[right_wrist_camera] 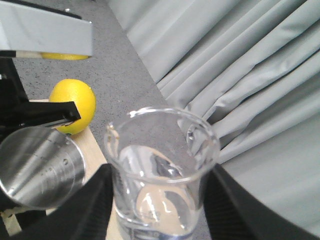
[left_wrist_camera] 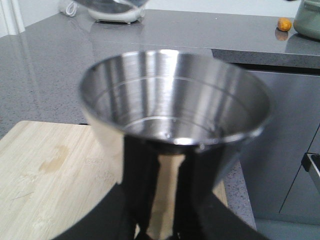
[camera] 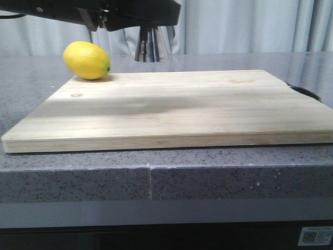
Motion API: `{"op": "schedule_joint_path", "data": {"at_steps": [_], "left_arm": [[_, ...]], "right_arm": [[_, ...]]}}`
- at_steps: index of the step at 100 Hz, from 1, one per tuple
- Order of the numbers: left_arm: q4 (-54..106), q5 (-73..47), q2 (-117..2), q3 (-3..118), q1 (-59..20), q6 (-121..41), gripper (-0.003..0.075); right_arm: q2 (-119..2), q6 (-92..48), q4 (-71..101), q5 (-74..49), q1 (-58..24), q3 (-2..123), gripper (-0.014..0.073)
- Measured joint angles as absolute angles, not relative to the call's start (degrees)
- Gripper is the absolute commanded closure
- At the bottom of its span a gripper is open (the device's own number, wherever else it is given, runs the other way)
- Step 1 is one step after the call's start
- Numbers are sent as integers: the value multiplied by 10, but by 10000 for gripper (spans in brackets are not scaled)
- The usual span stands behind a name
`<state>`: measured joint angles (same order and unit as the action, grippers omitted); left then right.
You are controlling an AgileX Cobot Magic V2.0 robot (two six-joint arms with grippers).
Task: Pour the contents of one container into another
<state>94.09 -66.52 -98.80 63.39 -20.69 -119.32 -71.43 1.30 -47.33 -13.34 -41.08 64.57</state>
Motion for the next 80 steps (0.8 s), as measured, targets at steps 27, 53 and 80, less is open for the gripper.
{"op": "schedule_joint_path", "data": {"at_steps": [27,53,80], "left_arm": [[941,-665,-988,634,-208,-1193,739],[941,-665,-988,634,-208,-1193,739],[941,-665,-988,634,-208,-1193,739]], "right_arm": [[-714,5,-475,-135,-411,646,388],[-714,0,-479,-138,-412,646,388],[-714,0,-489,-140,-412,646,388]]}}
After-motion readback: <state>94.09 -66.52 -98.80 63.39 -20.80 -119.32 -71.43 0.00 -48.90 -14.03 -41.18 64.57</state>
